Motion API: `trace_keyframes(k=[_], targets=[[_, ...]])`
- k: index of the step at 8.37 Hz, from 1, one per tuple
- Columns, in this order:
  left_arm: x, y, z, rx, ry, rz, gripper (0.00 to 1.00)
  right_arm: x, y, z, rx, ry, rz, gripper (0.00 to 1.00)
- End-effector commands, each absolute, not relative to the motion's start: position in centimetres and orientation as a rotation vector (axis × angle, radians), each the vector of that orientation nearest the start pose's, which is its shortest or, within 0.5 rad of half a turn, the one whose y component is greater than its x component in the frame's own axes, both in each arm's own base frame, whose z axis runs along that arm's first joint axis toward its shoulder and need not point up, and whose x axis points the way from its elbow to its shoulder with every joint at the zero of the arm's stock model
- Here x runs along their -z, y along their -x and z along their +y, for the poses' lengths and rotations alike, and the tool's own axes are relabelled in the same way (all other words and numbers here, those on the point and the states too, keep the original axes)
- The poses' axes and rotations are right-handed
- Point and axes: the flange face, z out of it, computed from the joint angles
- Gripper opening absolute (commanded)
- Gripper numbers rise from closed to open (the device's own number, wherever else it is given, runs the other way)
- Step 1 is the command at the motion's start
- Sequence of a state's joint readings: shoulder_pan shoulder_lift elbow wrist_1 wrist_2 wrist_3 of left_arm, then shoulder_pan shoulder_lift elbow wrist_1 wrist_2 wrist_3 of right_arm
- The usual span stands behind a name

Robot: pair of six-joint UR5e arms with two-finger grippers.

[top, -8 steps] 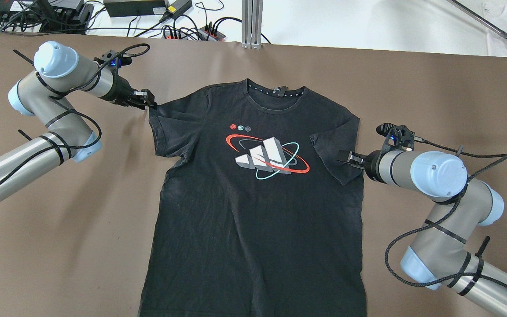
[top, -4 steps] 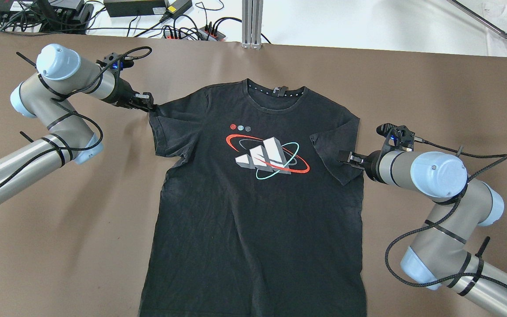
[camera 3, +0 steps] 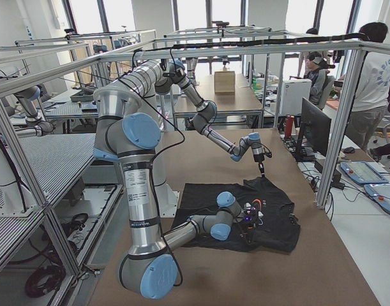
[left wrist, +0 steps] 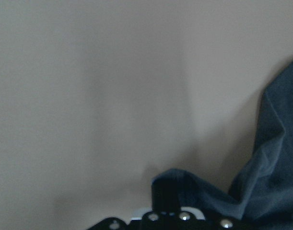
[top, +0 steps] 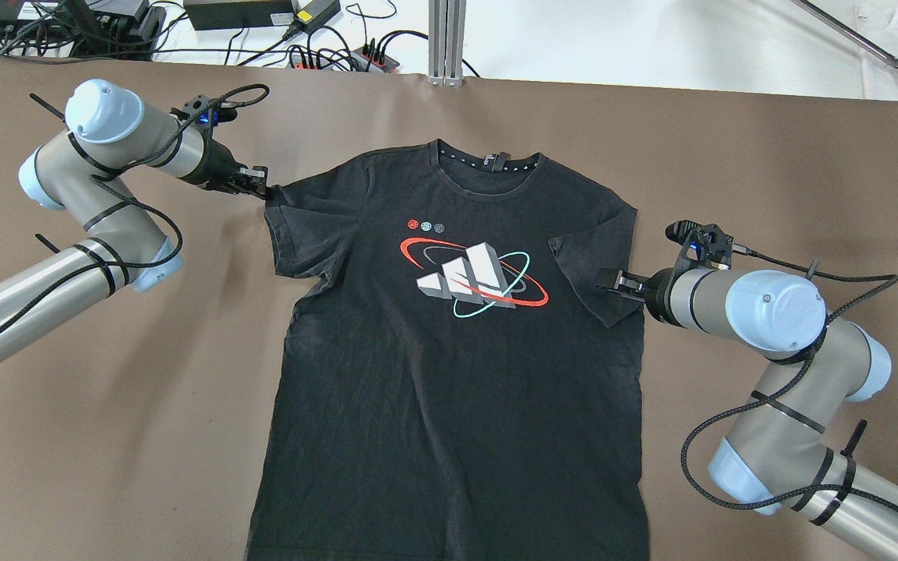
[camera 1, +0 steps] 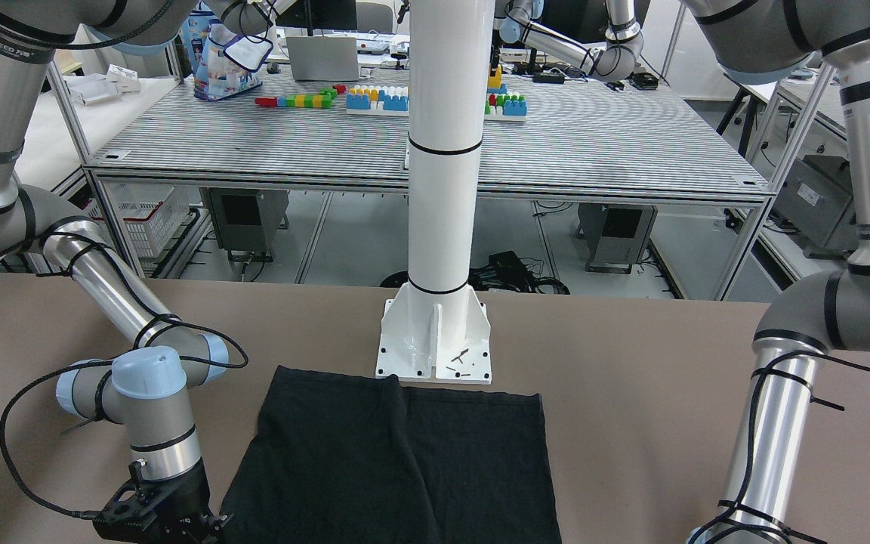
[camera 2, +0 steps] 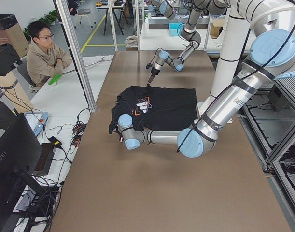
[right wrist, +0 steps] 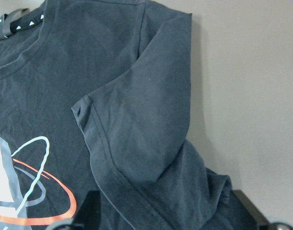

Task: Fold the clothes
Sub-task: 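Grasp the sleeve edge with the left gripper and pull it outward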

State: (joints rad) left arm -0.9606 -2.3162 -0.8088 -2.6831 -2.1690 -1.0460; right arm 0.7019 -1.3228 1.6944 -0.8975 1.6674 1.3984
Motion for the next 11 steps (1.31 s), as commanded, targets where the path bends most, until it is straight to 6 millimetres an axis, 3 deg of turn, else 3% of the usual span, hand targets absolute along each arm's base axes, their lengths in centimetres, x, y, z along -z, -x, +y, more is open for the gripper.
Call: trace_keyframes(k=[1,2,4,5,6,7,11], targets=[[-43.2,-39.4,-69.9,0.057,-0.321,1.137,0.52,-39.8,38.4,-48.6,-0.430,-0.363,-0.987,0.94],[-43.7,-39.5,-70.0,0.058,-0.313,1.131,0.72,-39.8,38.3,-48.6,-0.434,-0.367,-0.986,0.94],[-43.8,-39.8,-69.9,0.060,-0.315,1.125,0.70,-39.8,38.4,-48.6,-0.440,-0.377,-0.981,0.94],[-43.6,-39.9,-70.0,0.061,-0.317,1.127,0.54,-39.8,38.4,-48.6,-0.439,-0.377,-0.981,0.94],[-43.4,-39.9,-70.0,0.061,-0.317,1.128,0.31,-39.9,38.4,-48.6,-0.438,-0.377,-0.979,0.94],[-43.2,-39.9,-70.0,0.062,-0.318,1.130,0.01,-39.9,38.4,-48.6,-0.439,-0.377,-0.980,0.94],[-42.1,-39.9,-70.1,0.056,-0.322,1.147,0.00,-40.0,38.5,-48.7,-0.434,-0.378,-0.976,0.94]])
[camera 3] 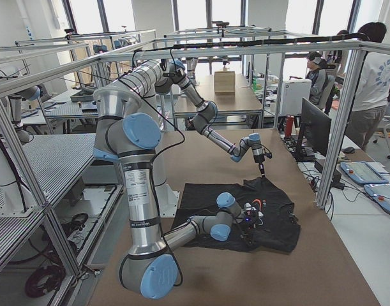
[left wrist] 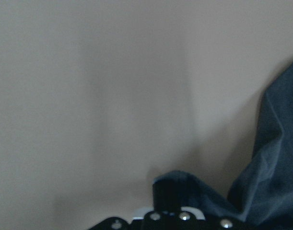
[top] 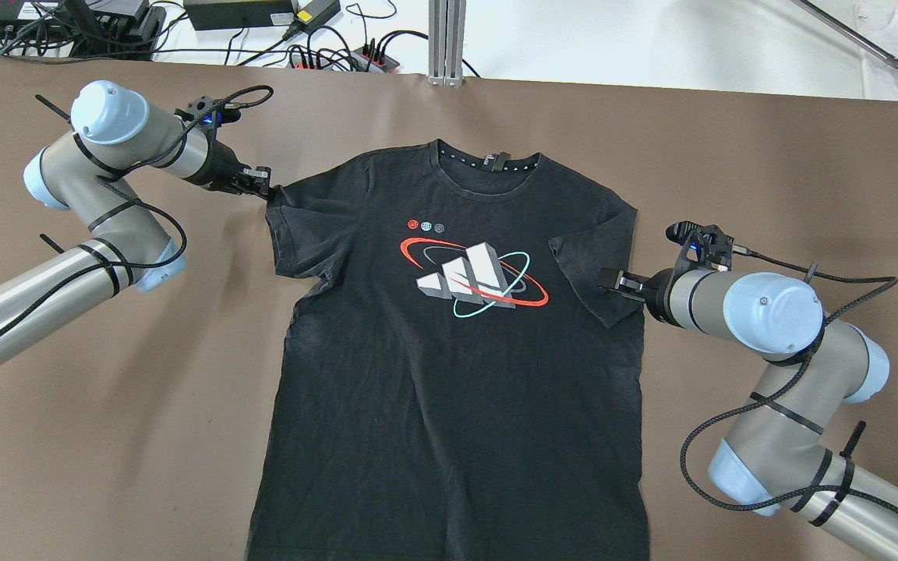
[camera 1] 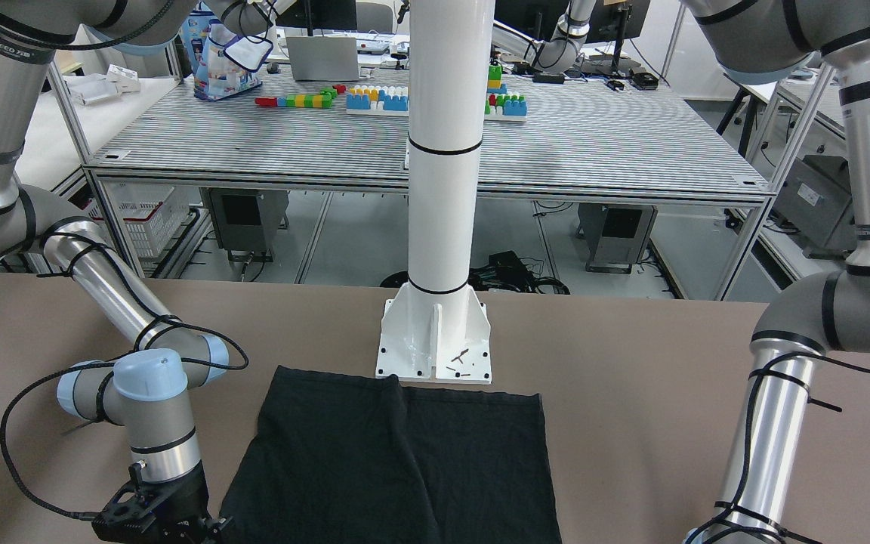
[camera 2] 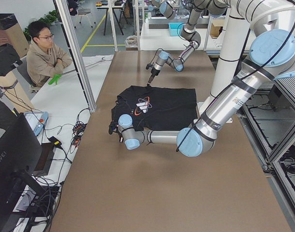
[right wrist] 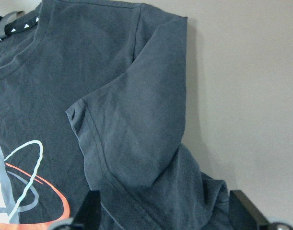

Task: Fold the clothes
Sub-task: 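Grasp the sleeve edge with the left gripper and pull it outward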

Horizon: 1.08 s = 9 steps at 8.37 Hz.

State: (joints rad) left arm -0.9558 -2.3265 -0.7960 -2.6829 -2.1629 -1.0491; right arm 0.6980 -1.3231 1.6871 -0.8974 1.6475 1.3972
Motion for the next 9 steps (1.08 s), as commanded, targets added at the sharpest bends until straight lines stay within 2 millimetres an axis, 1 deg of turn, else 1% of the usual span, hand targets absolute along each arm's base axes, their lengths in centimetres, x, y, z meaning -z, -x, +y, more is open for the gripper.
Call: trace_keyframes(k=[1,2,3,4,5,7,8,9], targets=[[-41.2,-39.7,-70.1,0.055,-0.333,1.158,0.00,-40.1,38.5,-48.7,-0.433,-0.378,-0.974,0.94],[-39.1,-38.8,-69.7,0.057,-0.357,1.194,0.00,-40.1,38.5,-48.7,-0.433,-0.378,-0.974,0.94],[-39.0,-37.9,-68.5,0.053,-0.347,1.221,0.00,-40.2,38.6,-48.7,-0.432,-0.377,-0.973,0.94],[-39.7,-37.4,-68.0,0.054,-0.347,1.219,0.00,-40.1,38.6,-48.7,-0.431,-0.378,-0.974,0.94],[-39.9,-37.3,-68.0,0.060,-0.345,1.216,0.00,-40.1,38.6,-48.7,-0.431,-0.378,-0.975,0.94],[-41.5,-34.9,-68.7,0.095,-0.348,1.198,0.00,-40.1,38.6,-48.7,-0.431,-0.378,-0.975,0.94],[-42.4,-34.4,-68.7,0.104,-0.342,1.192,0.00,-40.2,38.6,-48.6,-0.431,-0.378,-0.974,0.94],[-42.0,-34.4,-68.5,0.108,-0.344,1.198,0.00,-40.1,38.6,-48.7,-0.431,-0.378,-0.975,0.94]])
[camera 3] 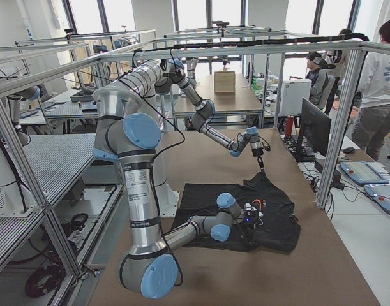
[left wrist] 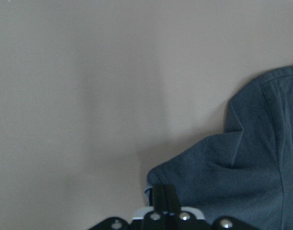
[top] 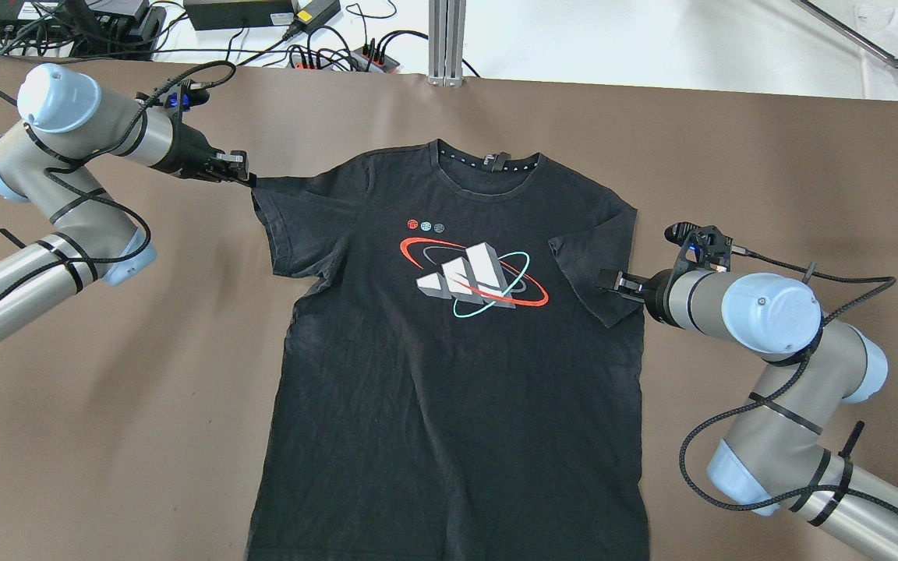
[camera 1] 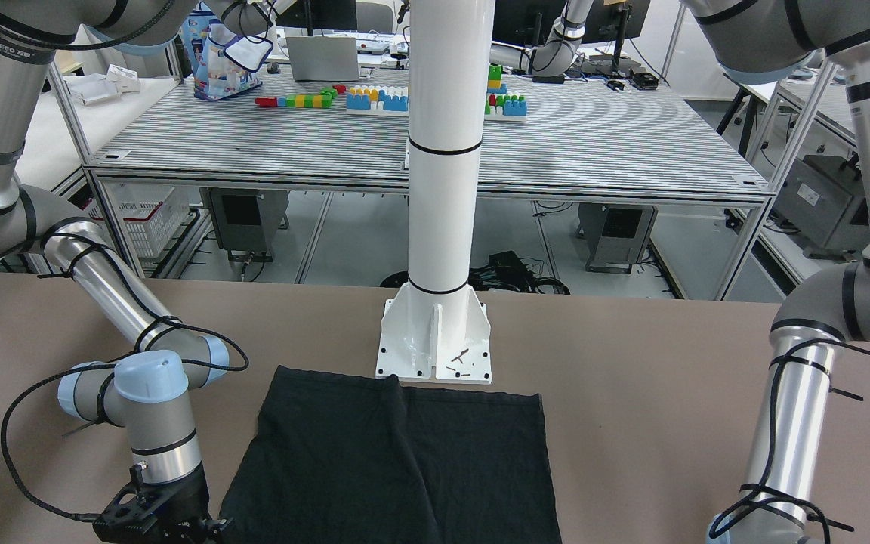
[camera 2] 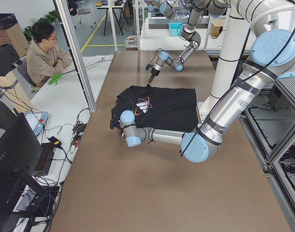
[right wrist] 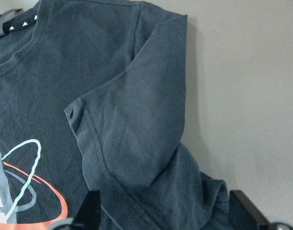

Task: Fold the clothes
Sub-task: 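Grasp the sleeve edge with the left gripper and pull it outward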

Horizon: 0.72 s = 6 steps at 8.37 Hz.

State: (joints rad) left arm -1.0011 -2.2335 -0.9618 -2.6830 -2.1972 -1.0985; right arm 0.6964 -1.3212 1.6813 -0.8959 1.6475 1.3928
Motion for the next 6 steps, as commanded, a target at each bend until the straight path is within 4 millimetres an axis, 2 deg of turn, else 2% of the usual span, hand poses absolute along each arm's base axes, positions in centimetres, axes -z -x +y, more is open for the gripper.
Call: trace_keyframes(k=[1,3,5,6], targets=[[-40.4,-34.3,-68.2,0.126,-0.345,1.224,0.00,-40.1,38.6,-48.7,-0.431,-0.378,-0.975,0.94],[-37.6,-34.0,-66.3,0.171,-0.337,1.286,0.00,-40.1,38.6,-48.7,-0.431,-0.378,-0.975,0.94],[-34.2,-37.8,-63.6,0.213,-0.344,1.334,0.00,-40.0,38.6,-48.6,-0.428,-0.380,-0.980,0.94],[-31.9,-42.2,-61.5,0.244,-0.355,1.351,0.00,-40.1,38.6,-48.6,-0.430,-0.380,-0.977,0.94]])
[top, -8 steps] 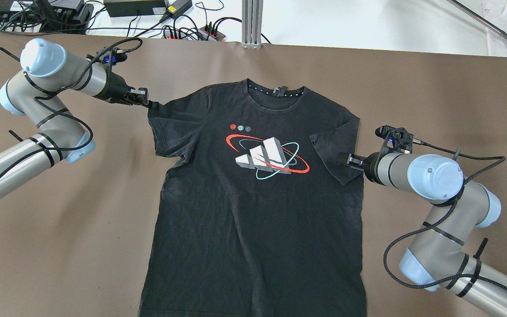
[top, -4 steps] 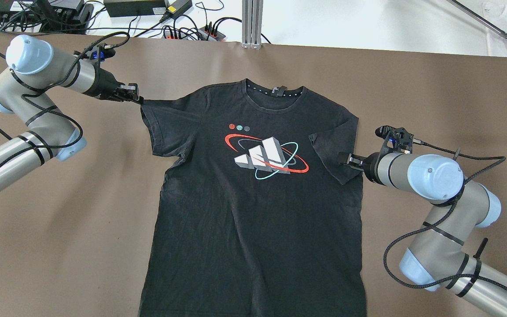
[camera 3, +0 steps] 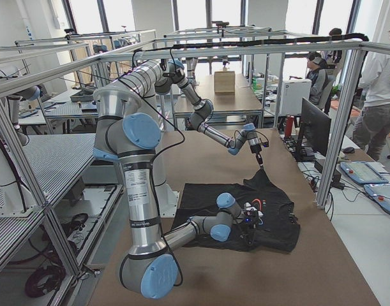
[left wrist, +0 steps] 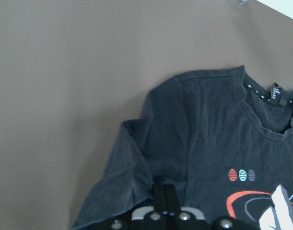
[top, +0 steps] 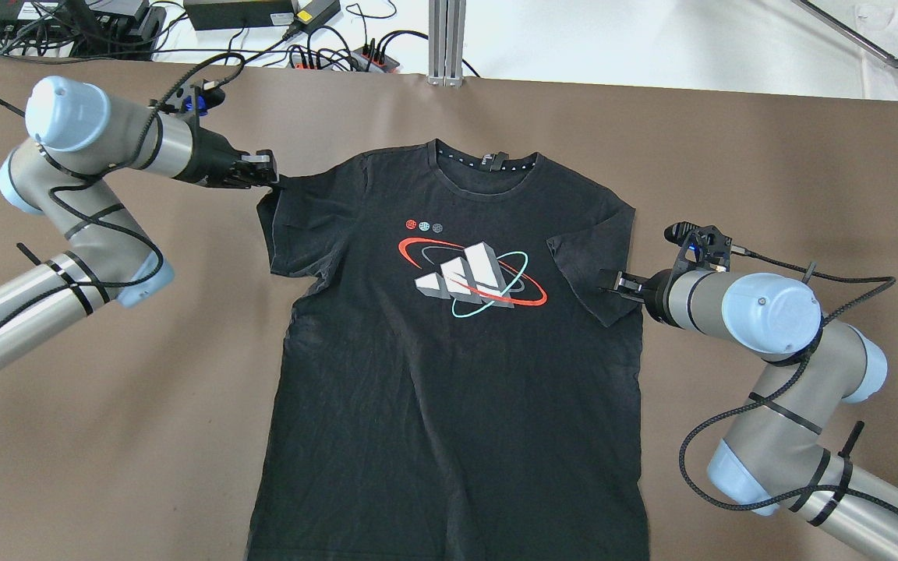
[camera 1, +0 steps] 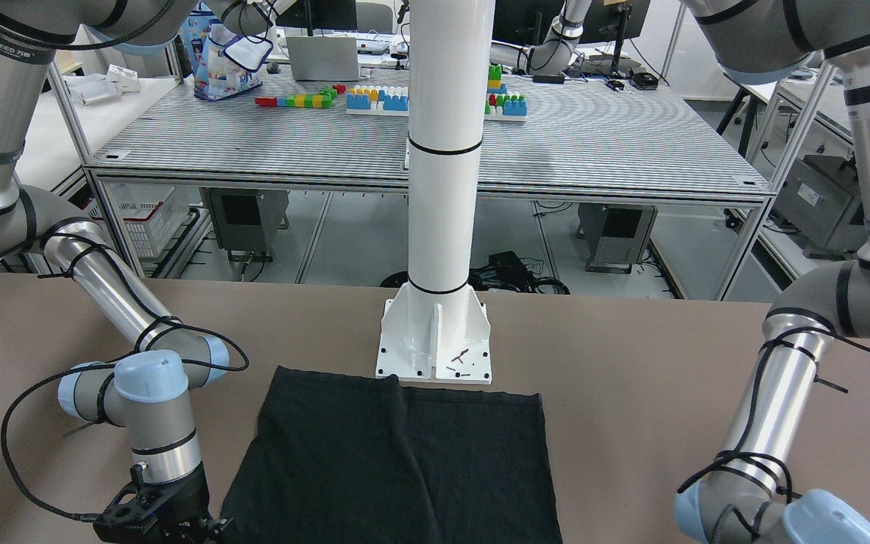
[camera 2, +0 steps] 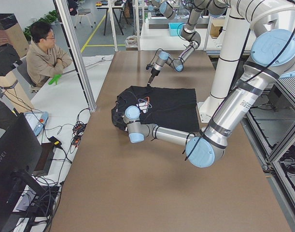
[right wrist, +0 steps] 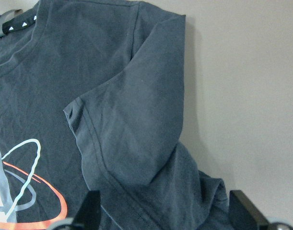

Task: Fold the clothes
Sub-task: 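Fold sleeves inward over the chest with the left gripper while the right folds too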

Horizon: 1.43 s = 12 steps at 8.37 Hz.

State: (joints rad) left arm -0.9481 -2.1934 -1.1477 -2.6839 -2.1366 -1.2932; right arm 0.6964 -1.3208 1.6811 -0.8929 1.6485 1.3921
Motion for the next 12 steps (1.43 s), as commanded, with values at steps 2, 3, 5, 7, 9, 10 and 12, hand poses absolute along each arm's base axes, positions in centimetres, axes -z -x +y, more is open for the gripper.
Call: trace_keyframes(k=[2,3,5,7,9,10,12], targets=[[-27.1,-46.4,-61.0,0.295,-0.369,1.344,0.00,-40.1,38.5,-48.7,-0.431,-0.381,-0.978,0.94],[-24.8,-50.9,-59.2,0.305,-0.366,1.327,0.00,-40.1,38.5,-48.7,-0.432,-0.380,-0.977,0.94],[-22.9,-55.3,-59.5,0.338,-0.406,1.290,0.00,-40.3,38.4,-48.8,-0.433,-0.379,-0.971,0.94],[-23.5,-56.1,-60.2,0.340,-0.395,1.268,0.00,-40.9,38.6,-48.9,-0.436,-0.373,-0.961,0.94],[-23.9,-56.1,-60.5,0.342,-0.399,1.257,0.00,-41.2,38.7,-49.0,-0.435,-0.371,-0.955,0.94],[-23.7,-56.0,-61.0,0.349,-0.406,1.255,0.00,-41.8,38.8,-49.2,-0.438,-0.370,-0.949,0.94],[-22.5,-56.3,-63.3,0.365,-0.413,1.234,0.00,-41.8,38.7,-49.4,-0.440,-0.371,-0.945,0.94]])
